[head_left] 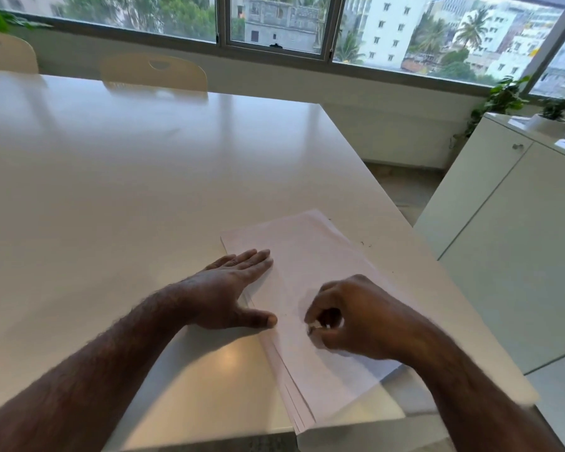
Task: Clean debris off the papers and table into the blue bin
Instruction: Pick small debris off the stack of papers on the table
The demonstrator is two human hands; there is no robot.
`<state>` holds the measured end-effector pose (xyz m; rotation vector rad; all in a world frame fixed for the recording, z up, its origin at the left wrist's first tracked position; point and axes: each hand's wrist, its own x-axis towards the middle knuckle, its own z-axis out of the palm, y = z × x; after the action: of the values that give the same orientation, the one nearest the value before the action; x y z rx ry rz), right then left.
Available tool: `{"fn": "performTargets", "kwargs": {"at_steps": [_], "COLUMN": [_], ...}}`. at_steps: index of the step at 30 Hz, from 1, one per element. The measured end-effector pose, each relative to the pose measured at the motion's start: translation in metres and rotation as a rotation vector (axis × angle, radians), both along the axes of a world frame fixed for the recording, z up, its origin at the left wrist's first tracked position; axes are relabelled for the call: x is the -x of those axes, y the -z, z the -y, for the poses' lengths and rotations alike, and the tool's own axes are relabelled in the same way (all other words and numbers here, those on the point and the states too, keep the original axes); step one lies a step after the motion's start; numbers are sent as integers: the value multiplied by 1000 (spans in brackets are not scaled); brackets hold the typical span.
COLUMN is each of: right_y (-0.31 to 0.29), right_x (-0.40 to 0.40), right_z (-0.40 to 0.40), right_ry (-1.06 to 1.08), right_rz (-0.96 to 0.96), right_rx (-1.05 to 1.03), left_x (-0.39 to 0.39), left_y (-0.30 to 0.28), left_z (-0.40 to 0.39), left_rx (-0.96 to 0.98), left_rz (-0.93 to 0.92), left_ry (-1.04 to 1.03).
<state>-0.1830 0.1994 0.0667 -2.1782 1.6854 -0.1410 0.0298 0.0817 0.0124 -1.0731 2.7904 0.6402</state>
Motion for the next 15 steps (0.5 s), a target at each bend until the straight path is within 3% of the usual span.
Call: {"fn": "performTargets", "kwargs": {"at_steps": [5,12,15], "right_y": [11,13,12], "right_x": [-27,-6,-21], "right_z": [38,-8,17], "right_ry": [8,7,2], "right_rz": [46,8,24], "right_rx": [228,103,209], "left_x": [-2,0,-1], "left_y": [2,1,2], "left_z": [3,3,4], "left_rx": [-1,-2,2], "left_rz": [14,4,17], "left_ry": [1,17,13]}}
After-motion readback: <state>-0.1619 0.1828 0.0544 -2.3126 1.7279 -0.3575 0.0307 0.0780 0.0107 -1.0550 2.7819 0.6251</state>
